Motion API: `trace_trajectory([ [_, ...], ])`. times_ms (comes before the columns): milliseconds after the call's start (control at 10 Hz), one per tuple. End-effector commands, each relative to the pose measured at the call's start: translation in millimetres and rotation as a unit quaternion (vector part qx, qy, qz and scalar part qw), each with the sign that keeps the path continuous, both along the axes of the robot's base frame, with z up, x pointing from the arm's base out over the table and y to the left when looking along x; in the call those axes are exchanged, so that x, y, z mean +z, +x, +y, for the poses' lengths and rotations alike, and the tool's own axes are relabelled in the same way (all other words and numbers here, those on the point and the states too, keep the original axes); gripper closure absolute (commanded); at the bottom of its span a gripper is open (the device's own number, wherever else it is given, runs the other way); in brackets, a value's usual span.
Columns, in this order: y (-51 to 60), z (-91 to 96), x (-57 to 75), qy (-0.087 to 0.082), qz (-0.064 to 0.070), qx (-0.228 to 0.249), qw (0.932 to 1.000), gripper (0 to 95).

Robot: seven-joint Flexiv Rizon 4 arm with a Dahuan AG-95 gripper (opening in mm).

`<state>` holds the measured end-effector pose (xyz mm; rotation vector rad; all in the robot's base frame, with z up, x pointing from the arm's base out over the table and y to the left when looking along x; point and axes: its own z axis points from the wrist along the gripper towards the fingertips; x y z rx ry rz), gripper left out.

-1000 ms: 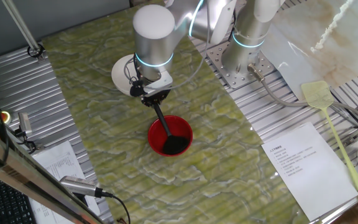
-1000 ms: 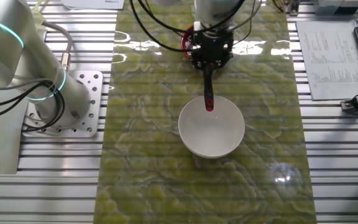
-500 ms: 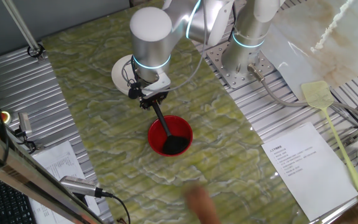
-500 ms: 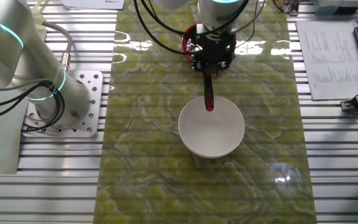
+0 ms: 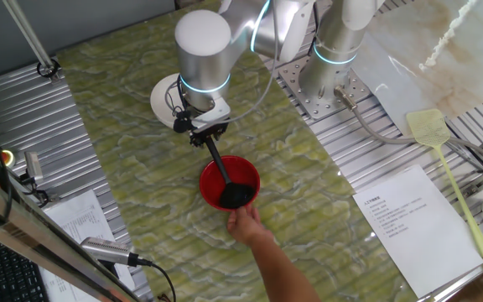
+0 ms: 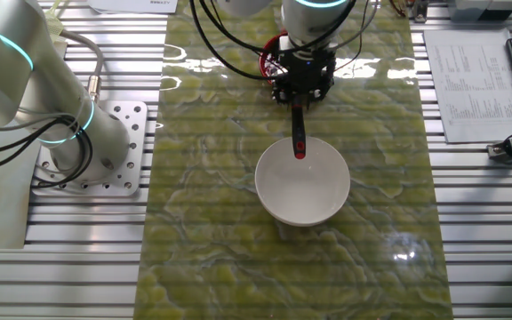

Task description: Scoop water with a large spoon from one bowl to another

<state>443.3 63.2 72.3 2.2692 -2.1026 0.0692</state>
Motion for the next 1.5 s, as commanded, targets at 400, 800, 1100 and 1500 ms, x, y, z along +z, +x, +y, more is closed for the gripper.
trace_trajectory([
  [400, -3.1, -0.8, -4.5, 0.000, 0.000, 0.002, 1.0000, 57.0],
  [800, -2.7, -9.6, -2.7, 0.000, 0.001, 0.001, 1.0000, 57.0],
  [1100, -2.0, -16.2, -1.5, 0.010, 0.002, 0.003, 0.9999, 57.0],
  [1500, -3.1, -8.9, -2.8, 0.020, 0.002, -0.009, 0.9998, 57.0],
])
